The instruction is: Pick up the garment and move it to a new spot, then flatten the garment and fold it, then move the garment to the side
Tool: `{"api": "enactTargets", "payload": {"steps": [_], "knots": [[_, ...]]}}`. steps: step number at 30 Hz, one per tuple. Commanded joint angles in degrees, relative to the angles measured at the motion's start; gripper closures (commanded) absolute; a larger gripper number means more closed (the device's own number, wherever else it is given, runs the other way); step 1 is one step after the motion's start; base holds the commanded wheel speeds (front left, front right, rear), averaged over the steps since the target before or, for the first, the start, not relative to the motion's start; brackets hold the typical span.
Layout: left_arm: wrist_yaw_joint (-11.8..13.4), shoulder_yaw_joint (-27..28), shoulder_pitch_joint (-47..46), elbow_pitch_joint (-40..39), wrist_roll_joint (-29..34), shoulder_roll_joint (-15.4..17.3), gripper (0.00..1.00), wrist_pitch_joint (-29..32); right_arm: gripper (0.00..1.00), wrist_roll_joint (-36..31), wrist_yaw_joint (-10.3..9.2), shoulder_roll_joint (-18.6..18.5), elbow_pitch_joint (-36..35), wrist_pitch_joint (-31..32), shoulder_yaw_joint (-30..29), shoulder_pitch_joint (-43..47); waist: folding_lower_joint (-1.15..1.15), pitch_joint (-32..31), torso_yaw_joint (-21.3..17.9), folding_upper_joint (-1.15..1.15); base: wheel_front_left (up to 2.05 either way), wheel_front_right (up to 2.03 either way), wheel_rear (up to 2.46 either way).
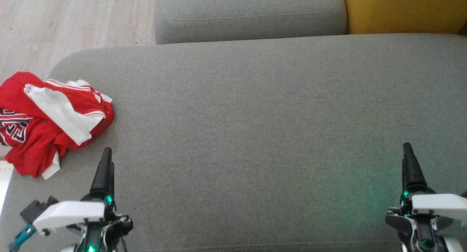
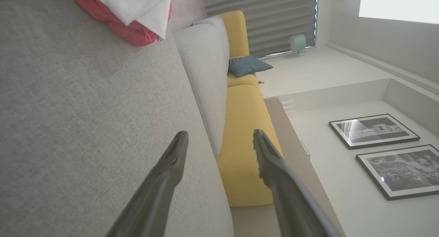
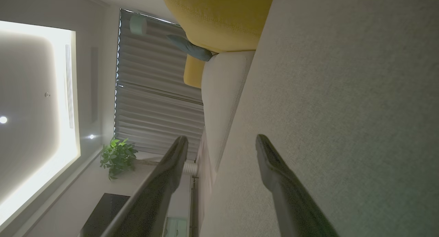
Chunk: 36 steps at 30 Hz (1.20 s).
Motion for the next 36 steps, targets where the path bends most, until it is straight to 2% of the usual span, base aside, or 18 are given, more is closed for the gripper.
{"api": "enactTargets", "payload": {"steps": [1, 16, 36], "knots": [[-0.2, 0.3, -3.6, -2.4, 1.4, 1.1, 0.0, -0.4, 0.0, -1.4, -0.01, -1.3, -2.5, -0.4, 0.5, -2.8, 0.0, 0.0, 0.0, 0.0, 0.0, 0.0, 0.0], [-0.2, -1.8, -3.7, -3.9, 14.7, 2.1, 0.0, -3.0, 0.0, -16.4, -0.02, -2.2, -6.0, -1.1, 2.2, -2.2, 0.0, -1.0, 0.0, 0.0, 0.0, 0.0, 0.0], [0.4, -3.7, -3.9, -5.8, 31.5, 2.9, 0.0, -6.1, 0.0, -31.4, -0.02, -2.7, -8.4, -2.5, 4.7, -1.4, 0.0, -1.6, -0.2, 0.0, 0.0, 0.0, 0.0]]}}
